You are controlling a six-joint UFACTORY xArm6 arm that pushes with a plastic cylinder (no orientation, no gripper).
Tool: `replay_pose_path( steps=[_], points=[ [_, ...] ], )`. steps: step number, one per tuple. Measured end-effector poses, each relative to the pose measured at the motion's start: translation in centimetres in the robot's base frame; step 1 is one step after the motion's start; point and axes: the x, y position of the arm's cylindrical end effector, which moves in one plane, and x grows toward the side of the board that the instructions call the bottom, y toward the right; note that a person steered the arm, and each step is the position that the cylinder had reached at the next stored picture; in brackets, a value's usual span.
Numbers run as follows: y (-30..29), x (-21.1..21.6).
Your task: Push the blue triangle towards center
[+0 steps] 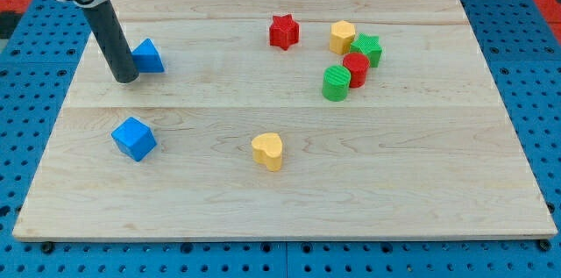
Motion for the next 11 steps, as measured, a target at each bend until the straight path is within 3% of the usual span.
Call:
replay_pose_path(
  steps=[2, 3, 5, 6, 9, 10, 11],
  points=[
    [7.4, -0.2],
    [6.4, 0.3],
    [-5.3, 0.3],
    [-5.8, -3.0],
    [8.2, -3.1],
    [9.6, -3.1],
    [5.9, -2.9]
  ],
)
